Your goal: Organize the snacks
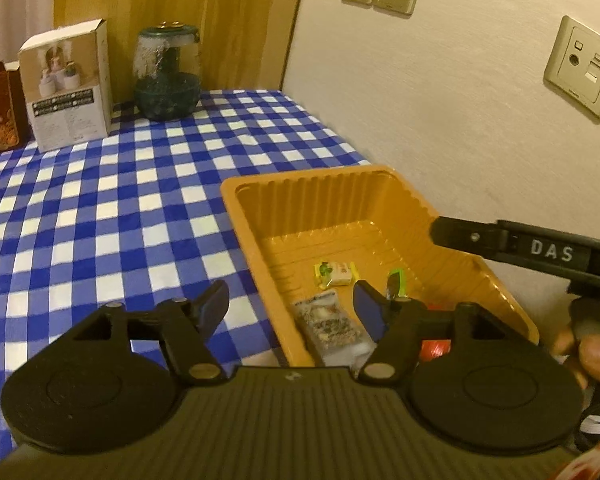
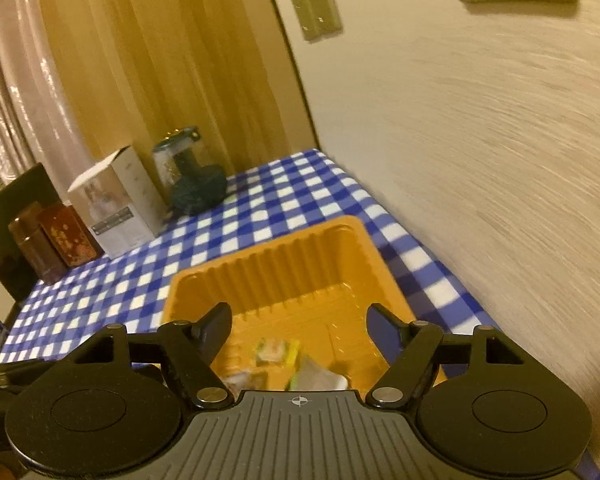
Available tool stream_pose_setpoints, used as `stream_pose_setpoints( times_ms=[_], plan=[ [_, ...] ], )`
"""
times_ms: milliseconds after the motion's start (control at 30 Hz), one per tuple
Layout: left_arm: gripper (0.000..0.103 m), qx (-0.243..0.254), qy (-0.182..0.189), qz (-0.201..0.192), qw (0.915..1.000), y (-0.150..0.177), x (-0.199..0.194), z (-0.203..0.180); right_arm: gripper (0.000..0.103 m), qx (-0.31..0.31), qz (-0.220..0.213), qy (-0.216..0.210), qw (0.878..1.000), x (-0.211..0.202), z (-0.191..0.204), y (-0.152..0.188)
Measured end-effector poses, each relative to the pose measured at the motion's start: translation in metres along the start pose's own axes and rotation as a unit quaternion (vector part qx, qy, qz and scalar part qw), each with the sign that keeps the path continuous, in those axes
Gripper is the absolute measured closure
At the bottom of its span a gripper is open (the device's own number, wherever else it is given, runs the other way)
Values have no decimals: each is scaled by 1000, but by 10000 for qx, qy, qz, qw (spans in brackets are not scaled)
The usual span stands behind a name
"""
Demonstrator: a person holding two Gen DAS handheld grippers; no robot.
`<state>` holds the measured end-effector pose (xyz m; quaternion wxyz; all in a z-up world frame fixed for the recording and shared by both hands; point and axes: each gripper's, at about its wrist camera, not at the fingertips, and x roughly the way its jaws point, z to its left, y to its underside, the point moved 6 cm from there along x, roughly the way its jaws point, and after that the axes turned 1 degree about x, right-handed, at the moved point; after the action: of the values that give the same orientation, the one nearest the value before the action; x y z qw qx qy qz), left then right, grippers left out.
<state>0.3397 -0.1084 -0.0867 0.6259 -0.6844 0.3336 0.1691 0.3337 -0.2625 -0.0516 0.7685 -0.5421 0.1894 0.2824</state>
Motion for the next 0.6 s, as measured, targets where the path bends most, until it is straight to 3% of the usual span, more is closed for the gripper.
stream_pose_setpoints(
  times_ms=[200,367,600],
  plan=[
    [25,-18,-93,-16,10000,8,-12,-1,29,25,52,139,9999,-15,-5,8],
    [8,2,-242,-114,9996,10,-28,-5,29,-11,75,172,9998,-29,-3,12],
    [0,-63,-507,-149,9986,17,-53,-7,26,-117,101,245,9996,-54,3,15]
  ],
)
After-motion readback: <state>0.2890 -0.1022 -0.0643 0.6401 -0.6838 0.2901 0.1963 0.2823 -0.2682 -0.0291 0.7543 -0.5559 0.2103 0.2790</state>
